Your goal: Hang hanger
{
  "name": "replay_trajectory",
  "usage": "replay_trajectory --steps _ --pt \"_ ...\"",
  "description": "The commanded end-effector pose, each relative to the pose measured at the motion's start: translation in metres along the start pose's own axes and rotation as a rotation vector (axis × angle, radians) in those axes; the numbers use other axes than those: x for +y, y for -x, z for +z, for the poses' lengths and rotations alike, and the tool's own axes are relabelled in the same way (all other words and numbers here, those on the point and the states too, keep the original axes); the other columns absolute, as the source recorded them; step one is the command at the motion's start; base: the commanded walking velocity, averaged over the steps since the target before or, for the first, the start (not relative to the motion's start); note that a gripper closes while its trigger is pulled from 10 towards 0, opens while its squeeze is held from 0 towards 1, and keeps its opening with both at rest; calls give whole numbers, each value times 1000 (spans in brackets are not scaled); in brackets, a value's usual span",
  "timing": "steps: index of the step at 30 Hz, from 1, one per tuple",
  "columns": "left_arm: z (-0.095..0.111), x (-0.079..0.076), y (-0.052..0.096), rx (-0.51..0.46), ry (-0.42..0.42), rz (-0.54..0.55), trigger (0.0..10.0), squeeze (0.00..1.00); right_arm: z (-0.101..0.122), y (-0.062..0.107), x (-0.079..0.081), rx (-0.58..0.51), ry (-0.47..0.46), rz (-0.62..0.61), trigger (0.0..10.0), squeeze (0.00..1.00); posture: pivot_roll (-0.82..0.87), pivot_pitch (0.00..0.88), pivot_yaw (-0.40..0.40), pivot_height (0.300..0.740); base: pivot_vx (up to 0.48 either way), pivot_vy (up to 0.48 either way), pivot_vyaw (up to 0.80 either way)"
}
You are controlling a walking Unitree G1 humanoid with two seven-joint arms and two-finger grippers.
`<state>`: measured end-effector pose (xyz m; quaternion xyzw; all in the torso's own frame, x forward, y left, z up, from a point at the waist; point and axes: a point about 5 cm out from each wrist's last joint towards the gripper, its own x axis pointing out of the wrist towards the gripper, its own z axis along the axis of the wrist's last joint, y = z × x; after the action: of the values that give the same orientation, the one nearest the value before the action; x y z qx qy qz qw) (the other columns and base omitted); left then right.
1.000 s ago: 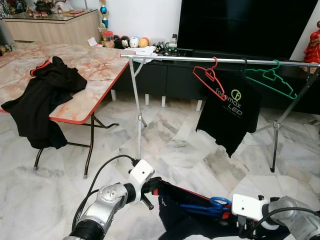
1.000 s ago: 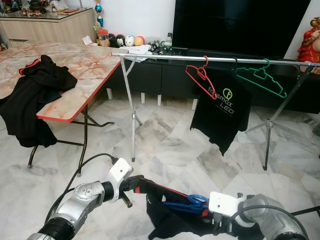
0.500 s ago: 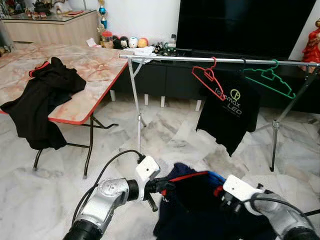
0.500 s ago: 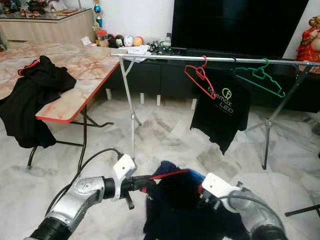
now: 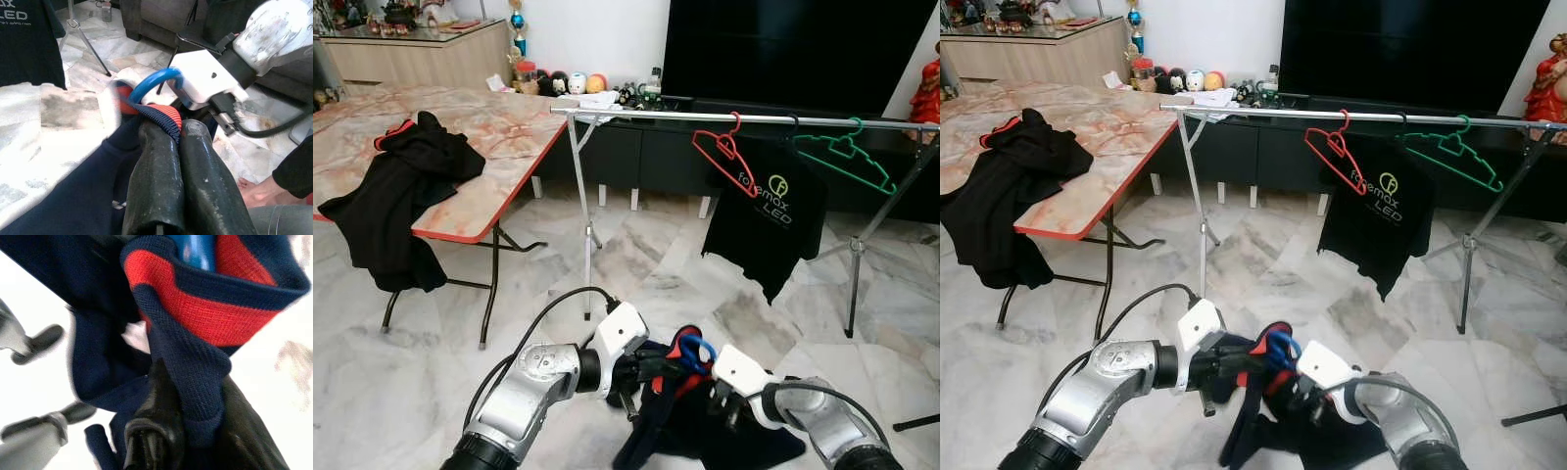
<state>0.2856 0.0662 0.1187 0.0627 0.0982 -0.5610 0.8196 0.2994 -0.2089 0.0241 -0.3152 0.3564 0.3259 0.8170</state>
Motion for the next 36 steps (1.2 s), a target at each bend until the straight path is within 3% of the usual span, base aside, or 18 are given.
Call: replay_trajectory --steps 1,2,4,5,6,7,8,9,18,20,24,27,32,36 --pt "7 -5 4 -6 -29 -40 10000 0 6 6 -19 -26 -36 -125 0 0 -11 11 -11 740 0 0 0" --pt "7 -5 4 -6 -29 -40 10000 0 6 6 -19 -26 -36 -125 0 0 -11 11 -11 740 0 0 0" --pt "7 -14 11 26 -52 -132 10000 0 24 7 -26 -139 -123 -184 0 0 -7 14 -8 740 0 0 0" --pt "6 -16 13 37 -60 -152 10000 208 28 7 -27 -163 -143 -182 0 0 -7 14 -8 740 0 0 0" --pt "6 -17 14 42 -64 -161 10000 208 30 7 -27 -175 -154 -178 0 0 -7 14 -8 740 0 0 0" --pt "6 -18 14 47 -61 -166 10000 616 33 6 -27 -191 -160 -180 0 0 -7 14 -8 740 0 0 0" --pt "6 -19 14 49 -58 -166 10000 616 35 6 -27 -199 -160 -183 0 0 -7 14 -8 740 0 0 0" --pt "6 -19 14 52 -56 -170 10000 1000 38 6 -27 -212 -165 -176 0 0 -4 13 -8 740 0 0 0" --pt "7 -20 19 94 -91 -171 10000 1000 53 4 -24 -308 -160 -134 0 0 -2 14 -13 740 0 0 0" --pt "6 -14 20 113 -105 -122 10000 1000 53 5 -22 -320 -115 -94 0 0 0 15 -13 740 0 0 0" --pt "-5 -8 30 213 -153 -106 10000 1000 28 6 -9 -209 94 44 0 0 -1 15 -18 740 0 0 0" --pt "-8 -4 34 227 -154 -86 10000 1000 13 9 -3 -156 198 125 0 0 3 14 -19 740 0 0 0" --pt "-16 4 35 270 -194 -34 10000 1000 -4 16 4 -113 269 271 0 0 2 14 -19 740 0 0 0" --pt "-20 2 32 291 -192 -49 10000 1000 6 17 -1 -168 251 239 0 0 1 12 -18 740 0 0 0"
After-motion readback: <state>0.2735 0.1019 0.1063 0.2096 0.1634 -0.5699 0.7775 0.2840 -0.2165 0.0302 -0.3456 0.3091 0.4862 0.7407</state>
